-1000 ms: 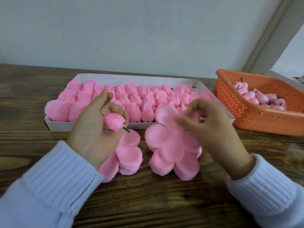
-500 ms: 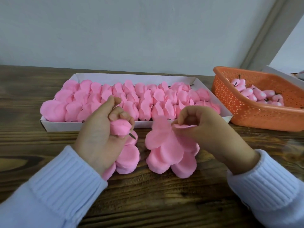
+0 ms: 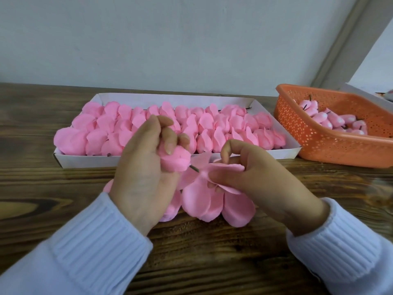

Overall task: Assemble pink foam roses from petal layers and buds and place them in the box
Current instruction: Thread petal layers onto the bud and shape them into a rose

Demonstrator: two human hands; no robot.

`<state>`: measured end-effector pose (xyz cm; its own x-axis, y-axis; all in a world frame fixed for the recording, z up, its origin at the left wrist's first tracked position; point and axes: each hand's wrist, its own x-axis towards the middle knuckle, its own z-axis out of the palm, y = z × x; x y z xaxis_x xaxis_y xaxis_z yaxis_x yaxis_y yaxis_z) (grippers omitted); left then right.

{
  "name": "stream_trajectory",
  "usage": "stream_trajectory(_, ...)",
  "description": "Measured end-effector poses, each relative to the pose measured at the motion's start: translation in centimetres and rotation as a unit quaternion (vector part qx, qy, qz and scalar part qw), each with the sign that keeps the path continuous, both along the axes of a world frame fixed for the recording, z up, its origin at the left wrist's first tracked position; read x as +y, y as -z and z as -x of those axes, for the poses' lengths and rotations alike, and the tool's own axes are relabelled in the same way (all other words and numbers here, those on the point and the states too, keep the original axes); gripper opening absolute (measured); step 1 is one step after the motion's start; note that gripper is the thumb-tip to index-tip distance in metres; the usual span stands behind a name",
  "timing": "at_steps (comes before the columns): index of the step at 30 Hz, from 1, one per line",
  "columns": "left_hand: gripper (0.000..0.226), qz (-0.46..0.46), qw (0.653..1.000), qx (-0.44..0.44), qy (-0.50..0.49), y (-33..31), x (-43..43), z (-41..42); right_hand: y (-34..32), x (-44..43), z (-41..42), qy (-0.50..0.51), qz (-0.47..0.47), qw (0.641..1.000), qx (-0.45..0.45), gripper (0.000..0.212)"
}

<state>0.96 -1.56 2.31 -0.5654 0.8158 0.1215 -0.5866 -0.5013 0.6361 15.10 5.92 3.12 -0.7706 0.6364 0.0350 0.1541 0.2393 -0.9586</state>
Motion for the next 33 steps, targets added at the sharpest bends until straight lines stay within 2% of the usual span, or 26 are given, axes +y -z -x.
stream_trajectory(3,0.035,-0.004,0.992,0.118,-0.052,0.2,-0.1,-0.7,0.1,-0.3,0.1,-0.005,0.030,0.999,0.016,0.022)
stream_trajectory(6,0.034,0.004,0.967,0.234,-0.097,0.6,-0.5,-1.1,0.1,-0.7,0.2,-0.004,0.062,0.998,0.029,0.021)
stream_trajectory(9,0.033,0.008,0.946,0.297,-0.129,0.9,-0.7,-1.1,0.3,-0.8,0.2,0.010,0.084,0.996,0.036,0.022)
stream_trajectory(13,0.032,0.012,0.932,0.323,-0.161,1.0,-0.8,-1.2,0.3,-0.8,0.3,0.014,0.125,0.990,0.057,0.023)
stream_trajectory(21,0.032,0.004,0.921,0.348,-0.177,1.2,-0.7,-1.1,0.5,-0.7,0.3,0.002,0.127,0.989,0.074,0.029)
stream_trajectory(25,0.032,0.003,0.916,0.370,-0.158,1.3,-0.8,-1.3,0.8,-0.8,0.2,0.006,0.083,0.995,0.061,0.014)
stream_trajectory(30,0.032,0.004,0.902,0.398,-0.170,1.5,-1.0,-1.3,0.9,-0.8,0.1,-0.030,0.122,0.988,0.087,0.025)
stream_trajectory(33,0.031,0.009,0.897,0.404,-0.177,1.6,-0.9,-1.2,0.9,-1.0,0.3,-0.034,0.082,0.993,0.075,0.036)
